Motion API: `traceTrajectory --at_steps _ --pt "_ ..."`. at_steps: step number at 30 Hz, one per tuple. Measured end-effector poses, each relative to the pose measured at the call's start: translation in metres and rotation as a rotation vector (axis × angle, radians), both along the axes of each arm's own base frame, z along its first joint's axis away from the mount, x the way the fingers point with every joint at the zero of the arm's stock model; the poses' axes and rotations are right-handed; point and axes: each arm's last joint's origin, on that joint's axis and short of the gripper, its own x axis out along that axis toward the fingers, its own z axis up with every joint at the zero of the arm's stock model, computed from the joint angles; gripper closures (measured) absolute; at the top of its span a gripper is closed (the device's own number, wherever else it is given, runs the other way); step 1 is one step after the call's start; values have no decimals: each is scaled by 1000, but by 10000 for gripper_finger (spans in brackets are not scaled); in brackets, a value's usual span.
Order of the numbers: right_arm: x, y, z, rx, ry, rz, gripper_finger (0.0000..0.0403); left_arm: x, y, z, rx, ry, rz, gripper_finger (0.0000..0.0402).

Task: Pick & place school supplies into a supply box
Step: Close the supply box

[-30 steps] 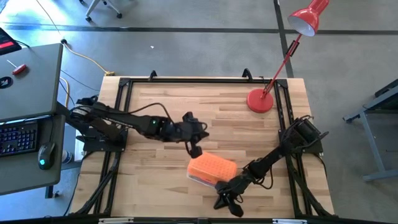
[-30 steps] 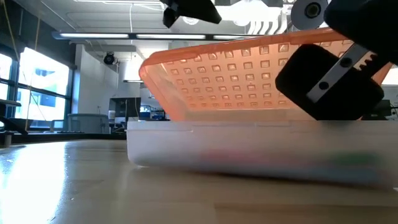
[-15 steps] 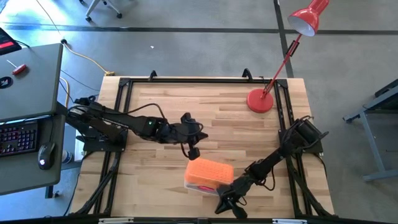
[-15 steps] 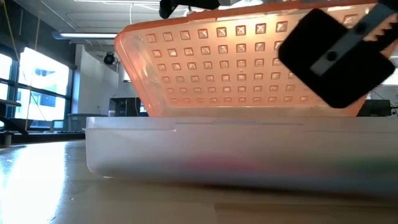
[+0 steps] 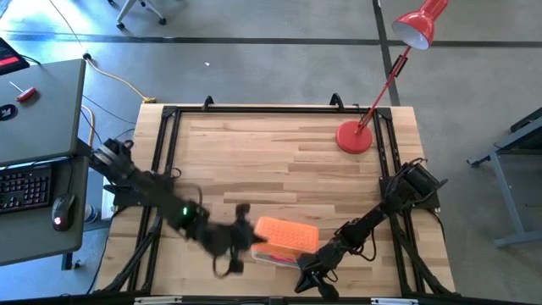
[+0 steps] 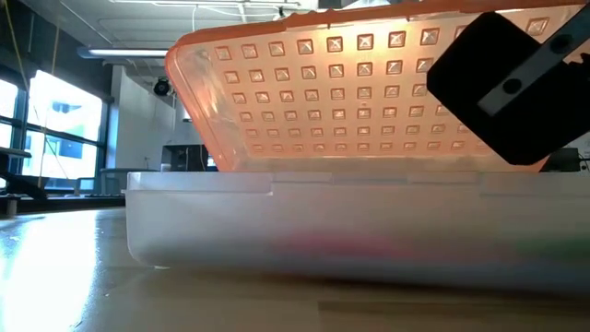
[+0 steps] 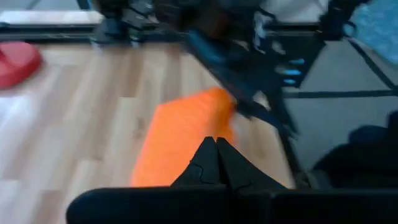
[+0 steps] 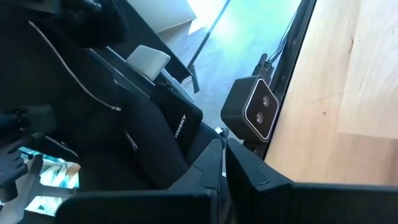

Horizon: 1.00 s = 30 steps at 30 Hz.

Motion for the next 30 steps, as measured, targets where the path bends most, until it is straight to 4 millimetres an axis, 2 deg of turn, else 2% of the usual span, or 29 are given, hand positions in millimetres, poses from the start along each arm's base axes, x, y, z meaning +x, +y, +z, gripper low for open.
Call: traceTrajectory --at_steps 4,7,10,13,18,26,30 --pt "1 -1 0 -2 -1 5 403 -7 -39 -32 15 83 -44 390" --pt "1 -1 0 -3 -1 5 403 -3 -59 -59 25 124 -66 383" --pt "1 -1 0 -2 -3 -2 403 6 -70 -88 20 170 -37 389" --pt "2 -2 0 -2 -9 -12 403 16 -68 -107 30 193 7 392" --pt "2 -2 0 -8 -14 -34 403 24 -61 -113 -1 211 45 383" --pt "2 -2 1 2 -13 -35 403 33 -49 -113 5 207 85 392" --pt "2 -2 0 -3 -8 -35 403 35 -45 -113 11 201 104 381"
